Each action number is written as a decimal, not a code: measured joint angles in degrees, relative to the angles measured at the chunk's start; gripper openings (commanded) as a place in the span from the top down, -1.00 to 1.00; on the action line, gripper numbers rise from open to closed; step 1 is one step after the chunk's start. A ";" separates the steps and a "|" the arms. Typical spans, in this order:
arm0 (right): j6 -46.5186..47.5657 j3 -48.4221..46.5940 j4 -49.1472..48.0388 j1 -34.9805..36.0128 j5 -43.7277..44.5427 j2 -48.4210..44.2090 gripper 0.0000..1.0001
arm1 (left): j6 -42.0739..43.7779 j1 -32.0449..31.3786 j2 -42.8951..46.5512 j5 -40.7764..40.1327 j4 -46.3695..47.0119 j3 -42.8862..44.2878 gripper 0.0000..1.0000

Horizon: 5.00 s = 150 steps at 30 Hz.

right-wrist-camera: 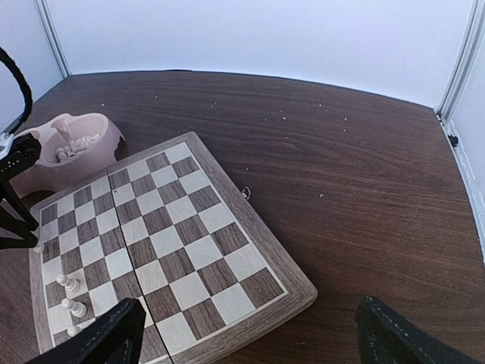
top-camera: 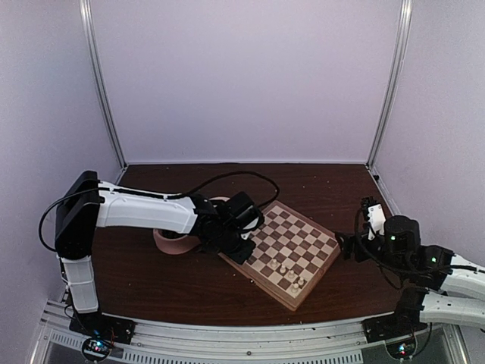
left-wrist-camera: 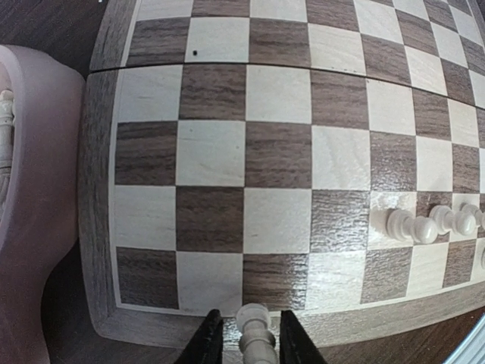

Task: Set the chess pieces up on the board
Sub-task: Pick up the bishop from the chessboard, then place the bishop on f1, then pick up the queen from the storage box.

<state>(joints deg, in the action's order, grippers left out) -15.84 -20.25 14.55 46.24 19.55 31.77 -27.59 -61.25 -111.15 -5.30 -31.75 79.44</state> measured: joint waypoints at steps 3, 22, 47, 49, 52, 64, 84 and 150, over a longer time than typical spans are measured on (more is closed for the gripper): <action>-0.02 0.00 -0.09 0.00 0.00 1.44 -1.00 | -0.42 -0.26 0.00 0.13 0.22 -0.35 0.58; -0.02 0.00 -0.26 0.00 -0.04 4.00 -1.00 | -1.70 -7.37 0.00 -2.84 -2.43 1.75 0.82; 0.00 0.00 -0.33 0.00 -0.09 4.39 -1.00 | -4.50 -9.86 -0.76 3.98 5.25 3.02 0.79; -0.02 0.00 -0.35 0.00 -0.09 4.50 -1.00 | -4.50 -9.86 -1.46 4.24 5.25 3.45 0.79; -0.02 0.00 -0.46 0.00 -0.09 4.61 -1.00 | -4.50 -9.86 -2.43 4.46 5.64 3.72 0.79; 0.00 0.00 -0.70 0.00 -0.11 4.57 -1.00 | -4.44 -9.86 -4.59 4.72 6.45 4.90 0.78; -0.02 0.00 -0.72 0.00 -0.11 4.33 -1.00 | -3.72 -9.86 -6.62 4.66 6.21 7.26 0.72; 0.00 0.00 -0.83 0.00 -0.24 4.17 -1.00 | 0.33 12.50 9.33 0.87 -10.27 6.75 0.35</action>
<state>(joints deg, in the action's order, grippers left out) -15.84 -20.25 13.72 46.24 19.31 35.94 -27.27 -48.75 -101.82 -4.43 -42.02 86.19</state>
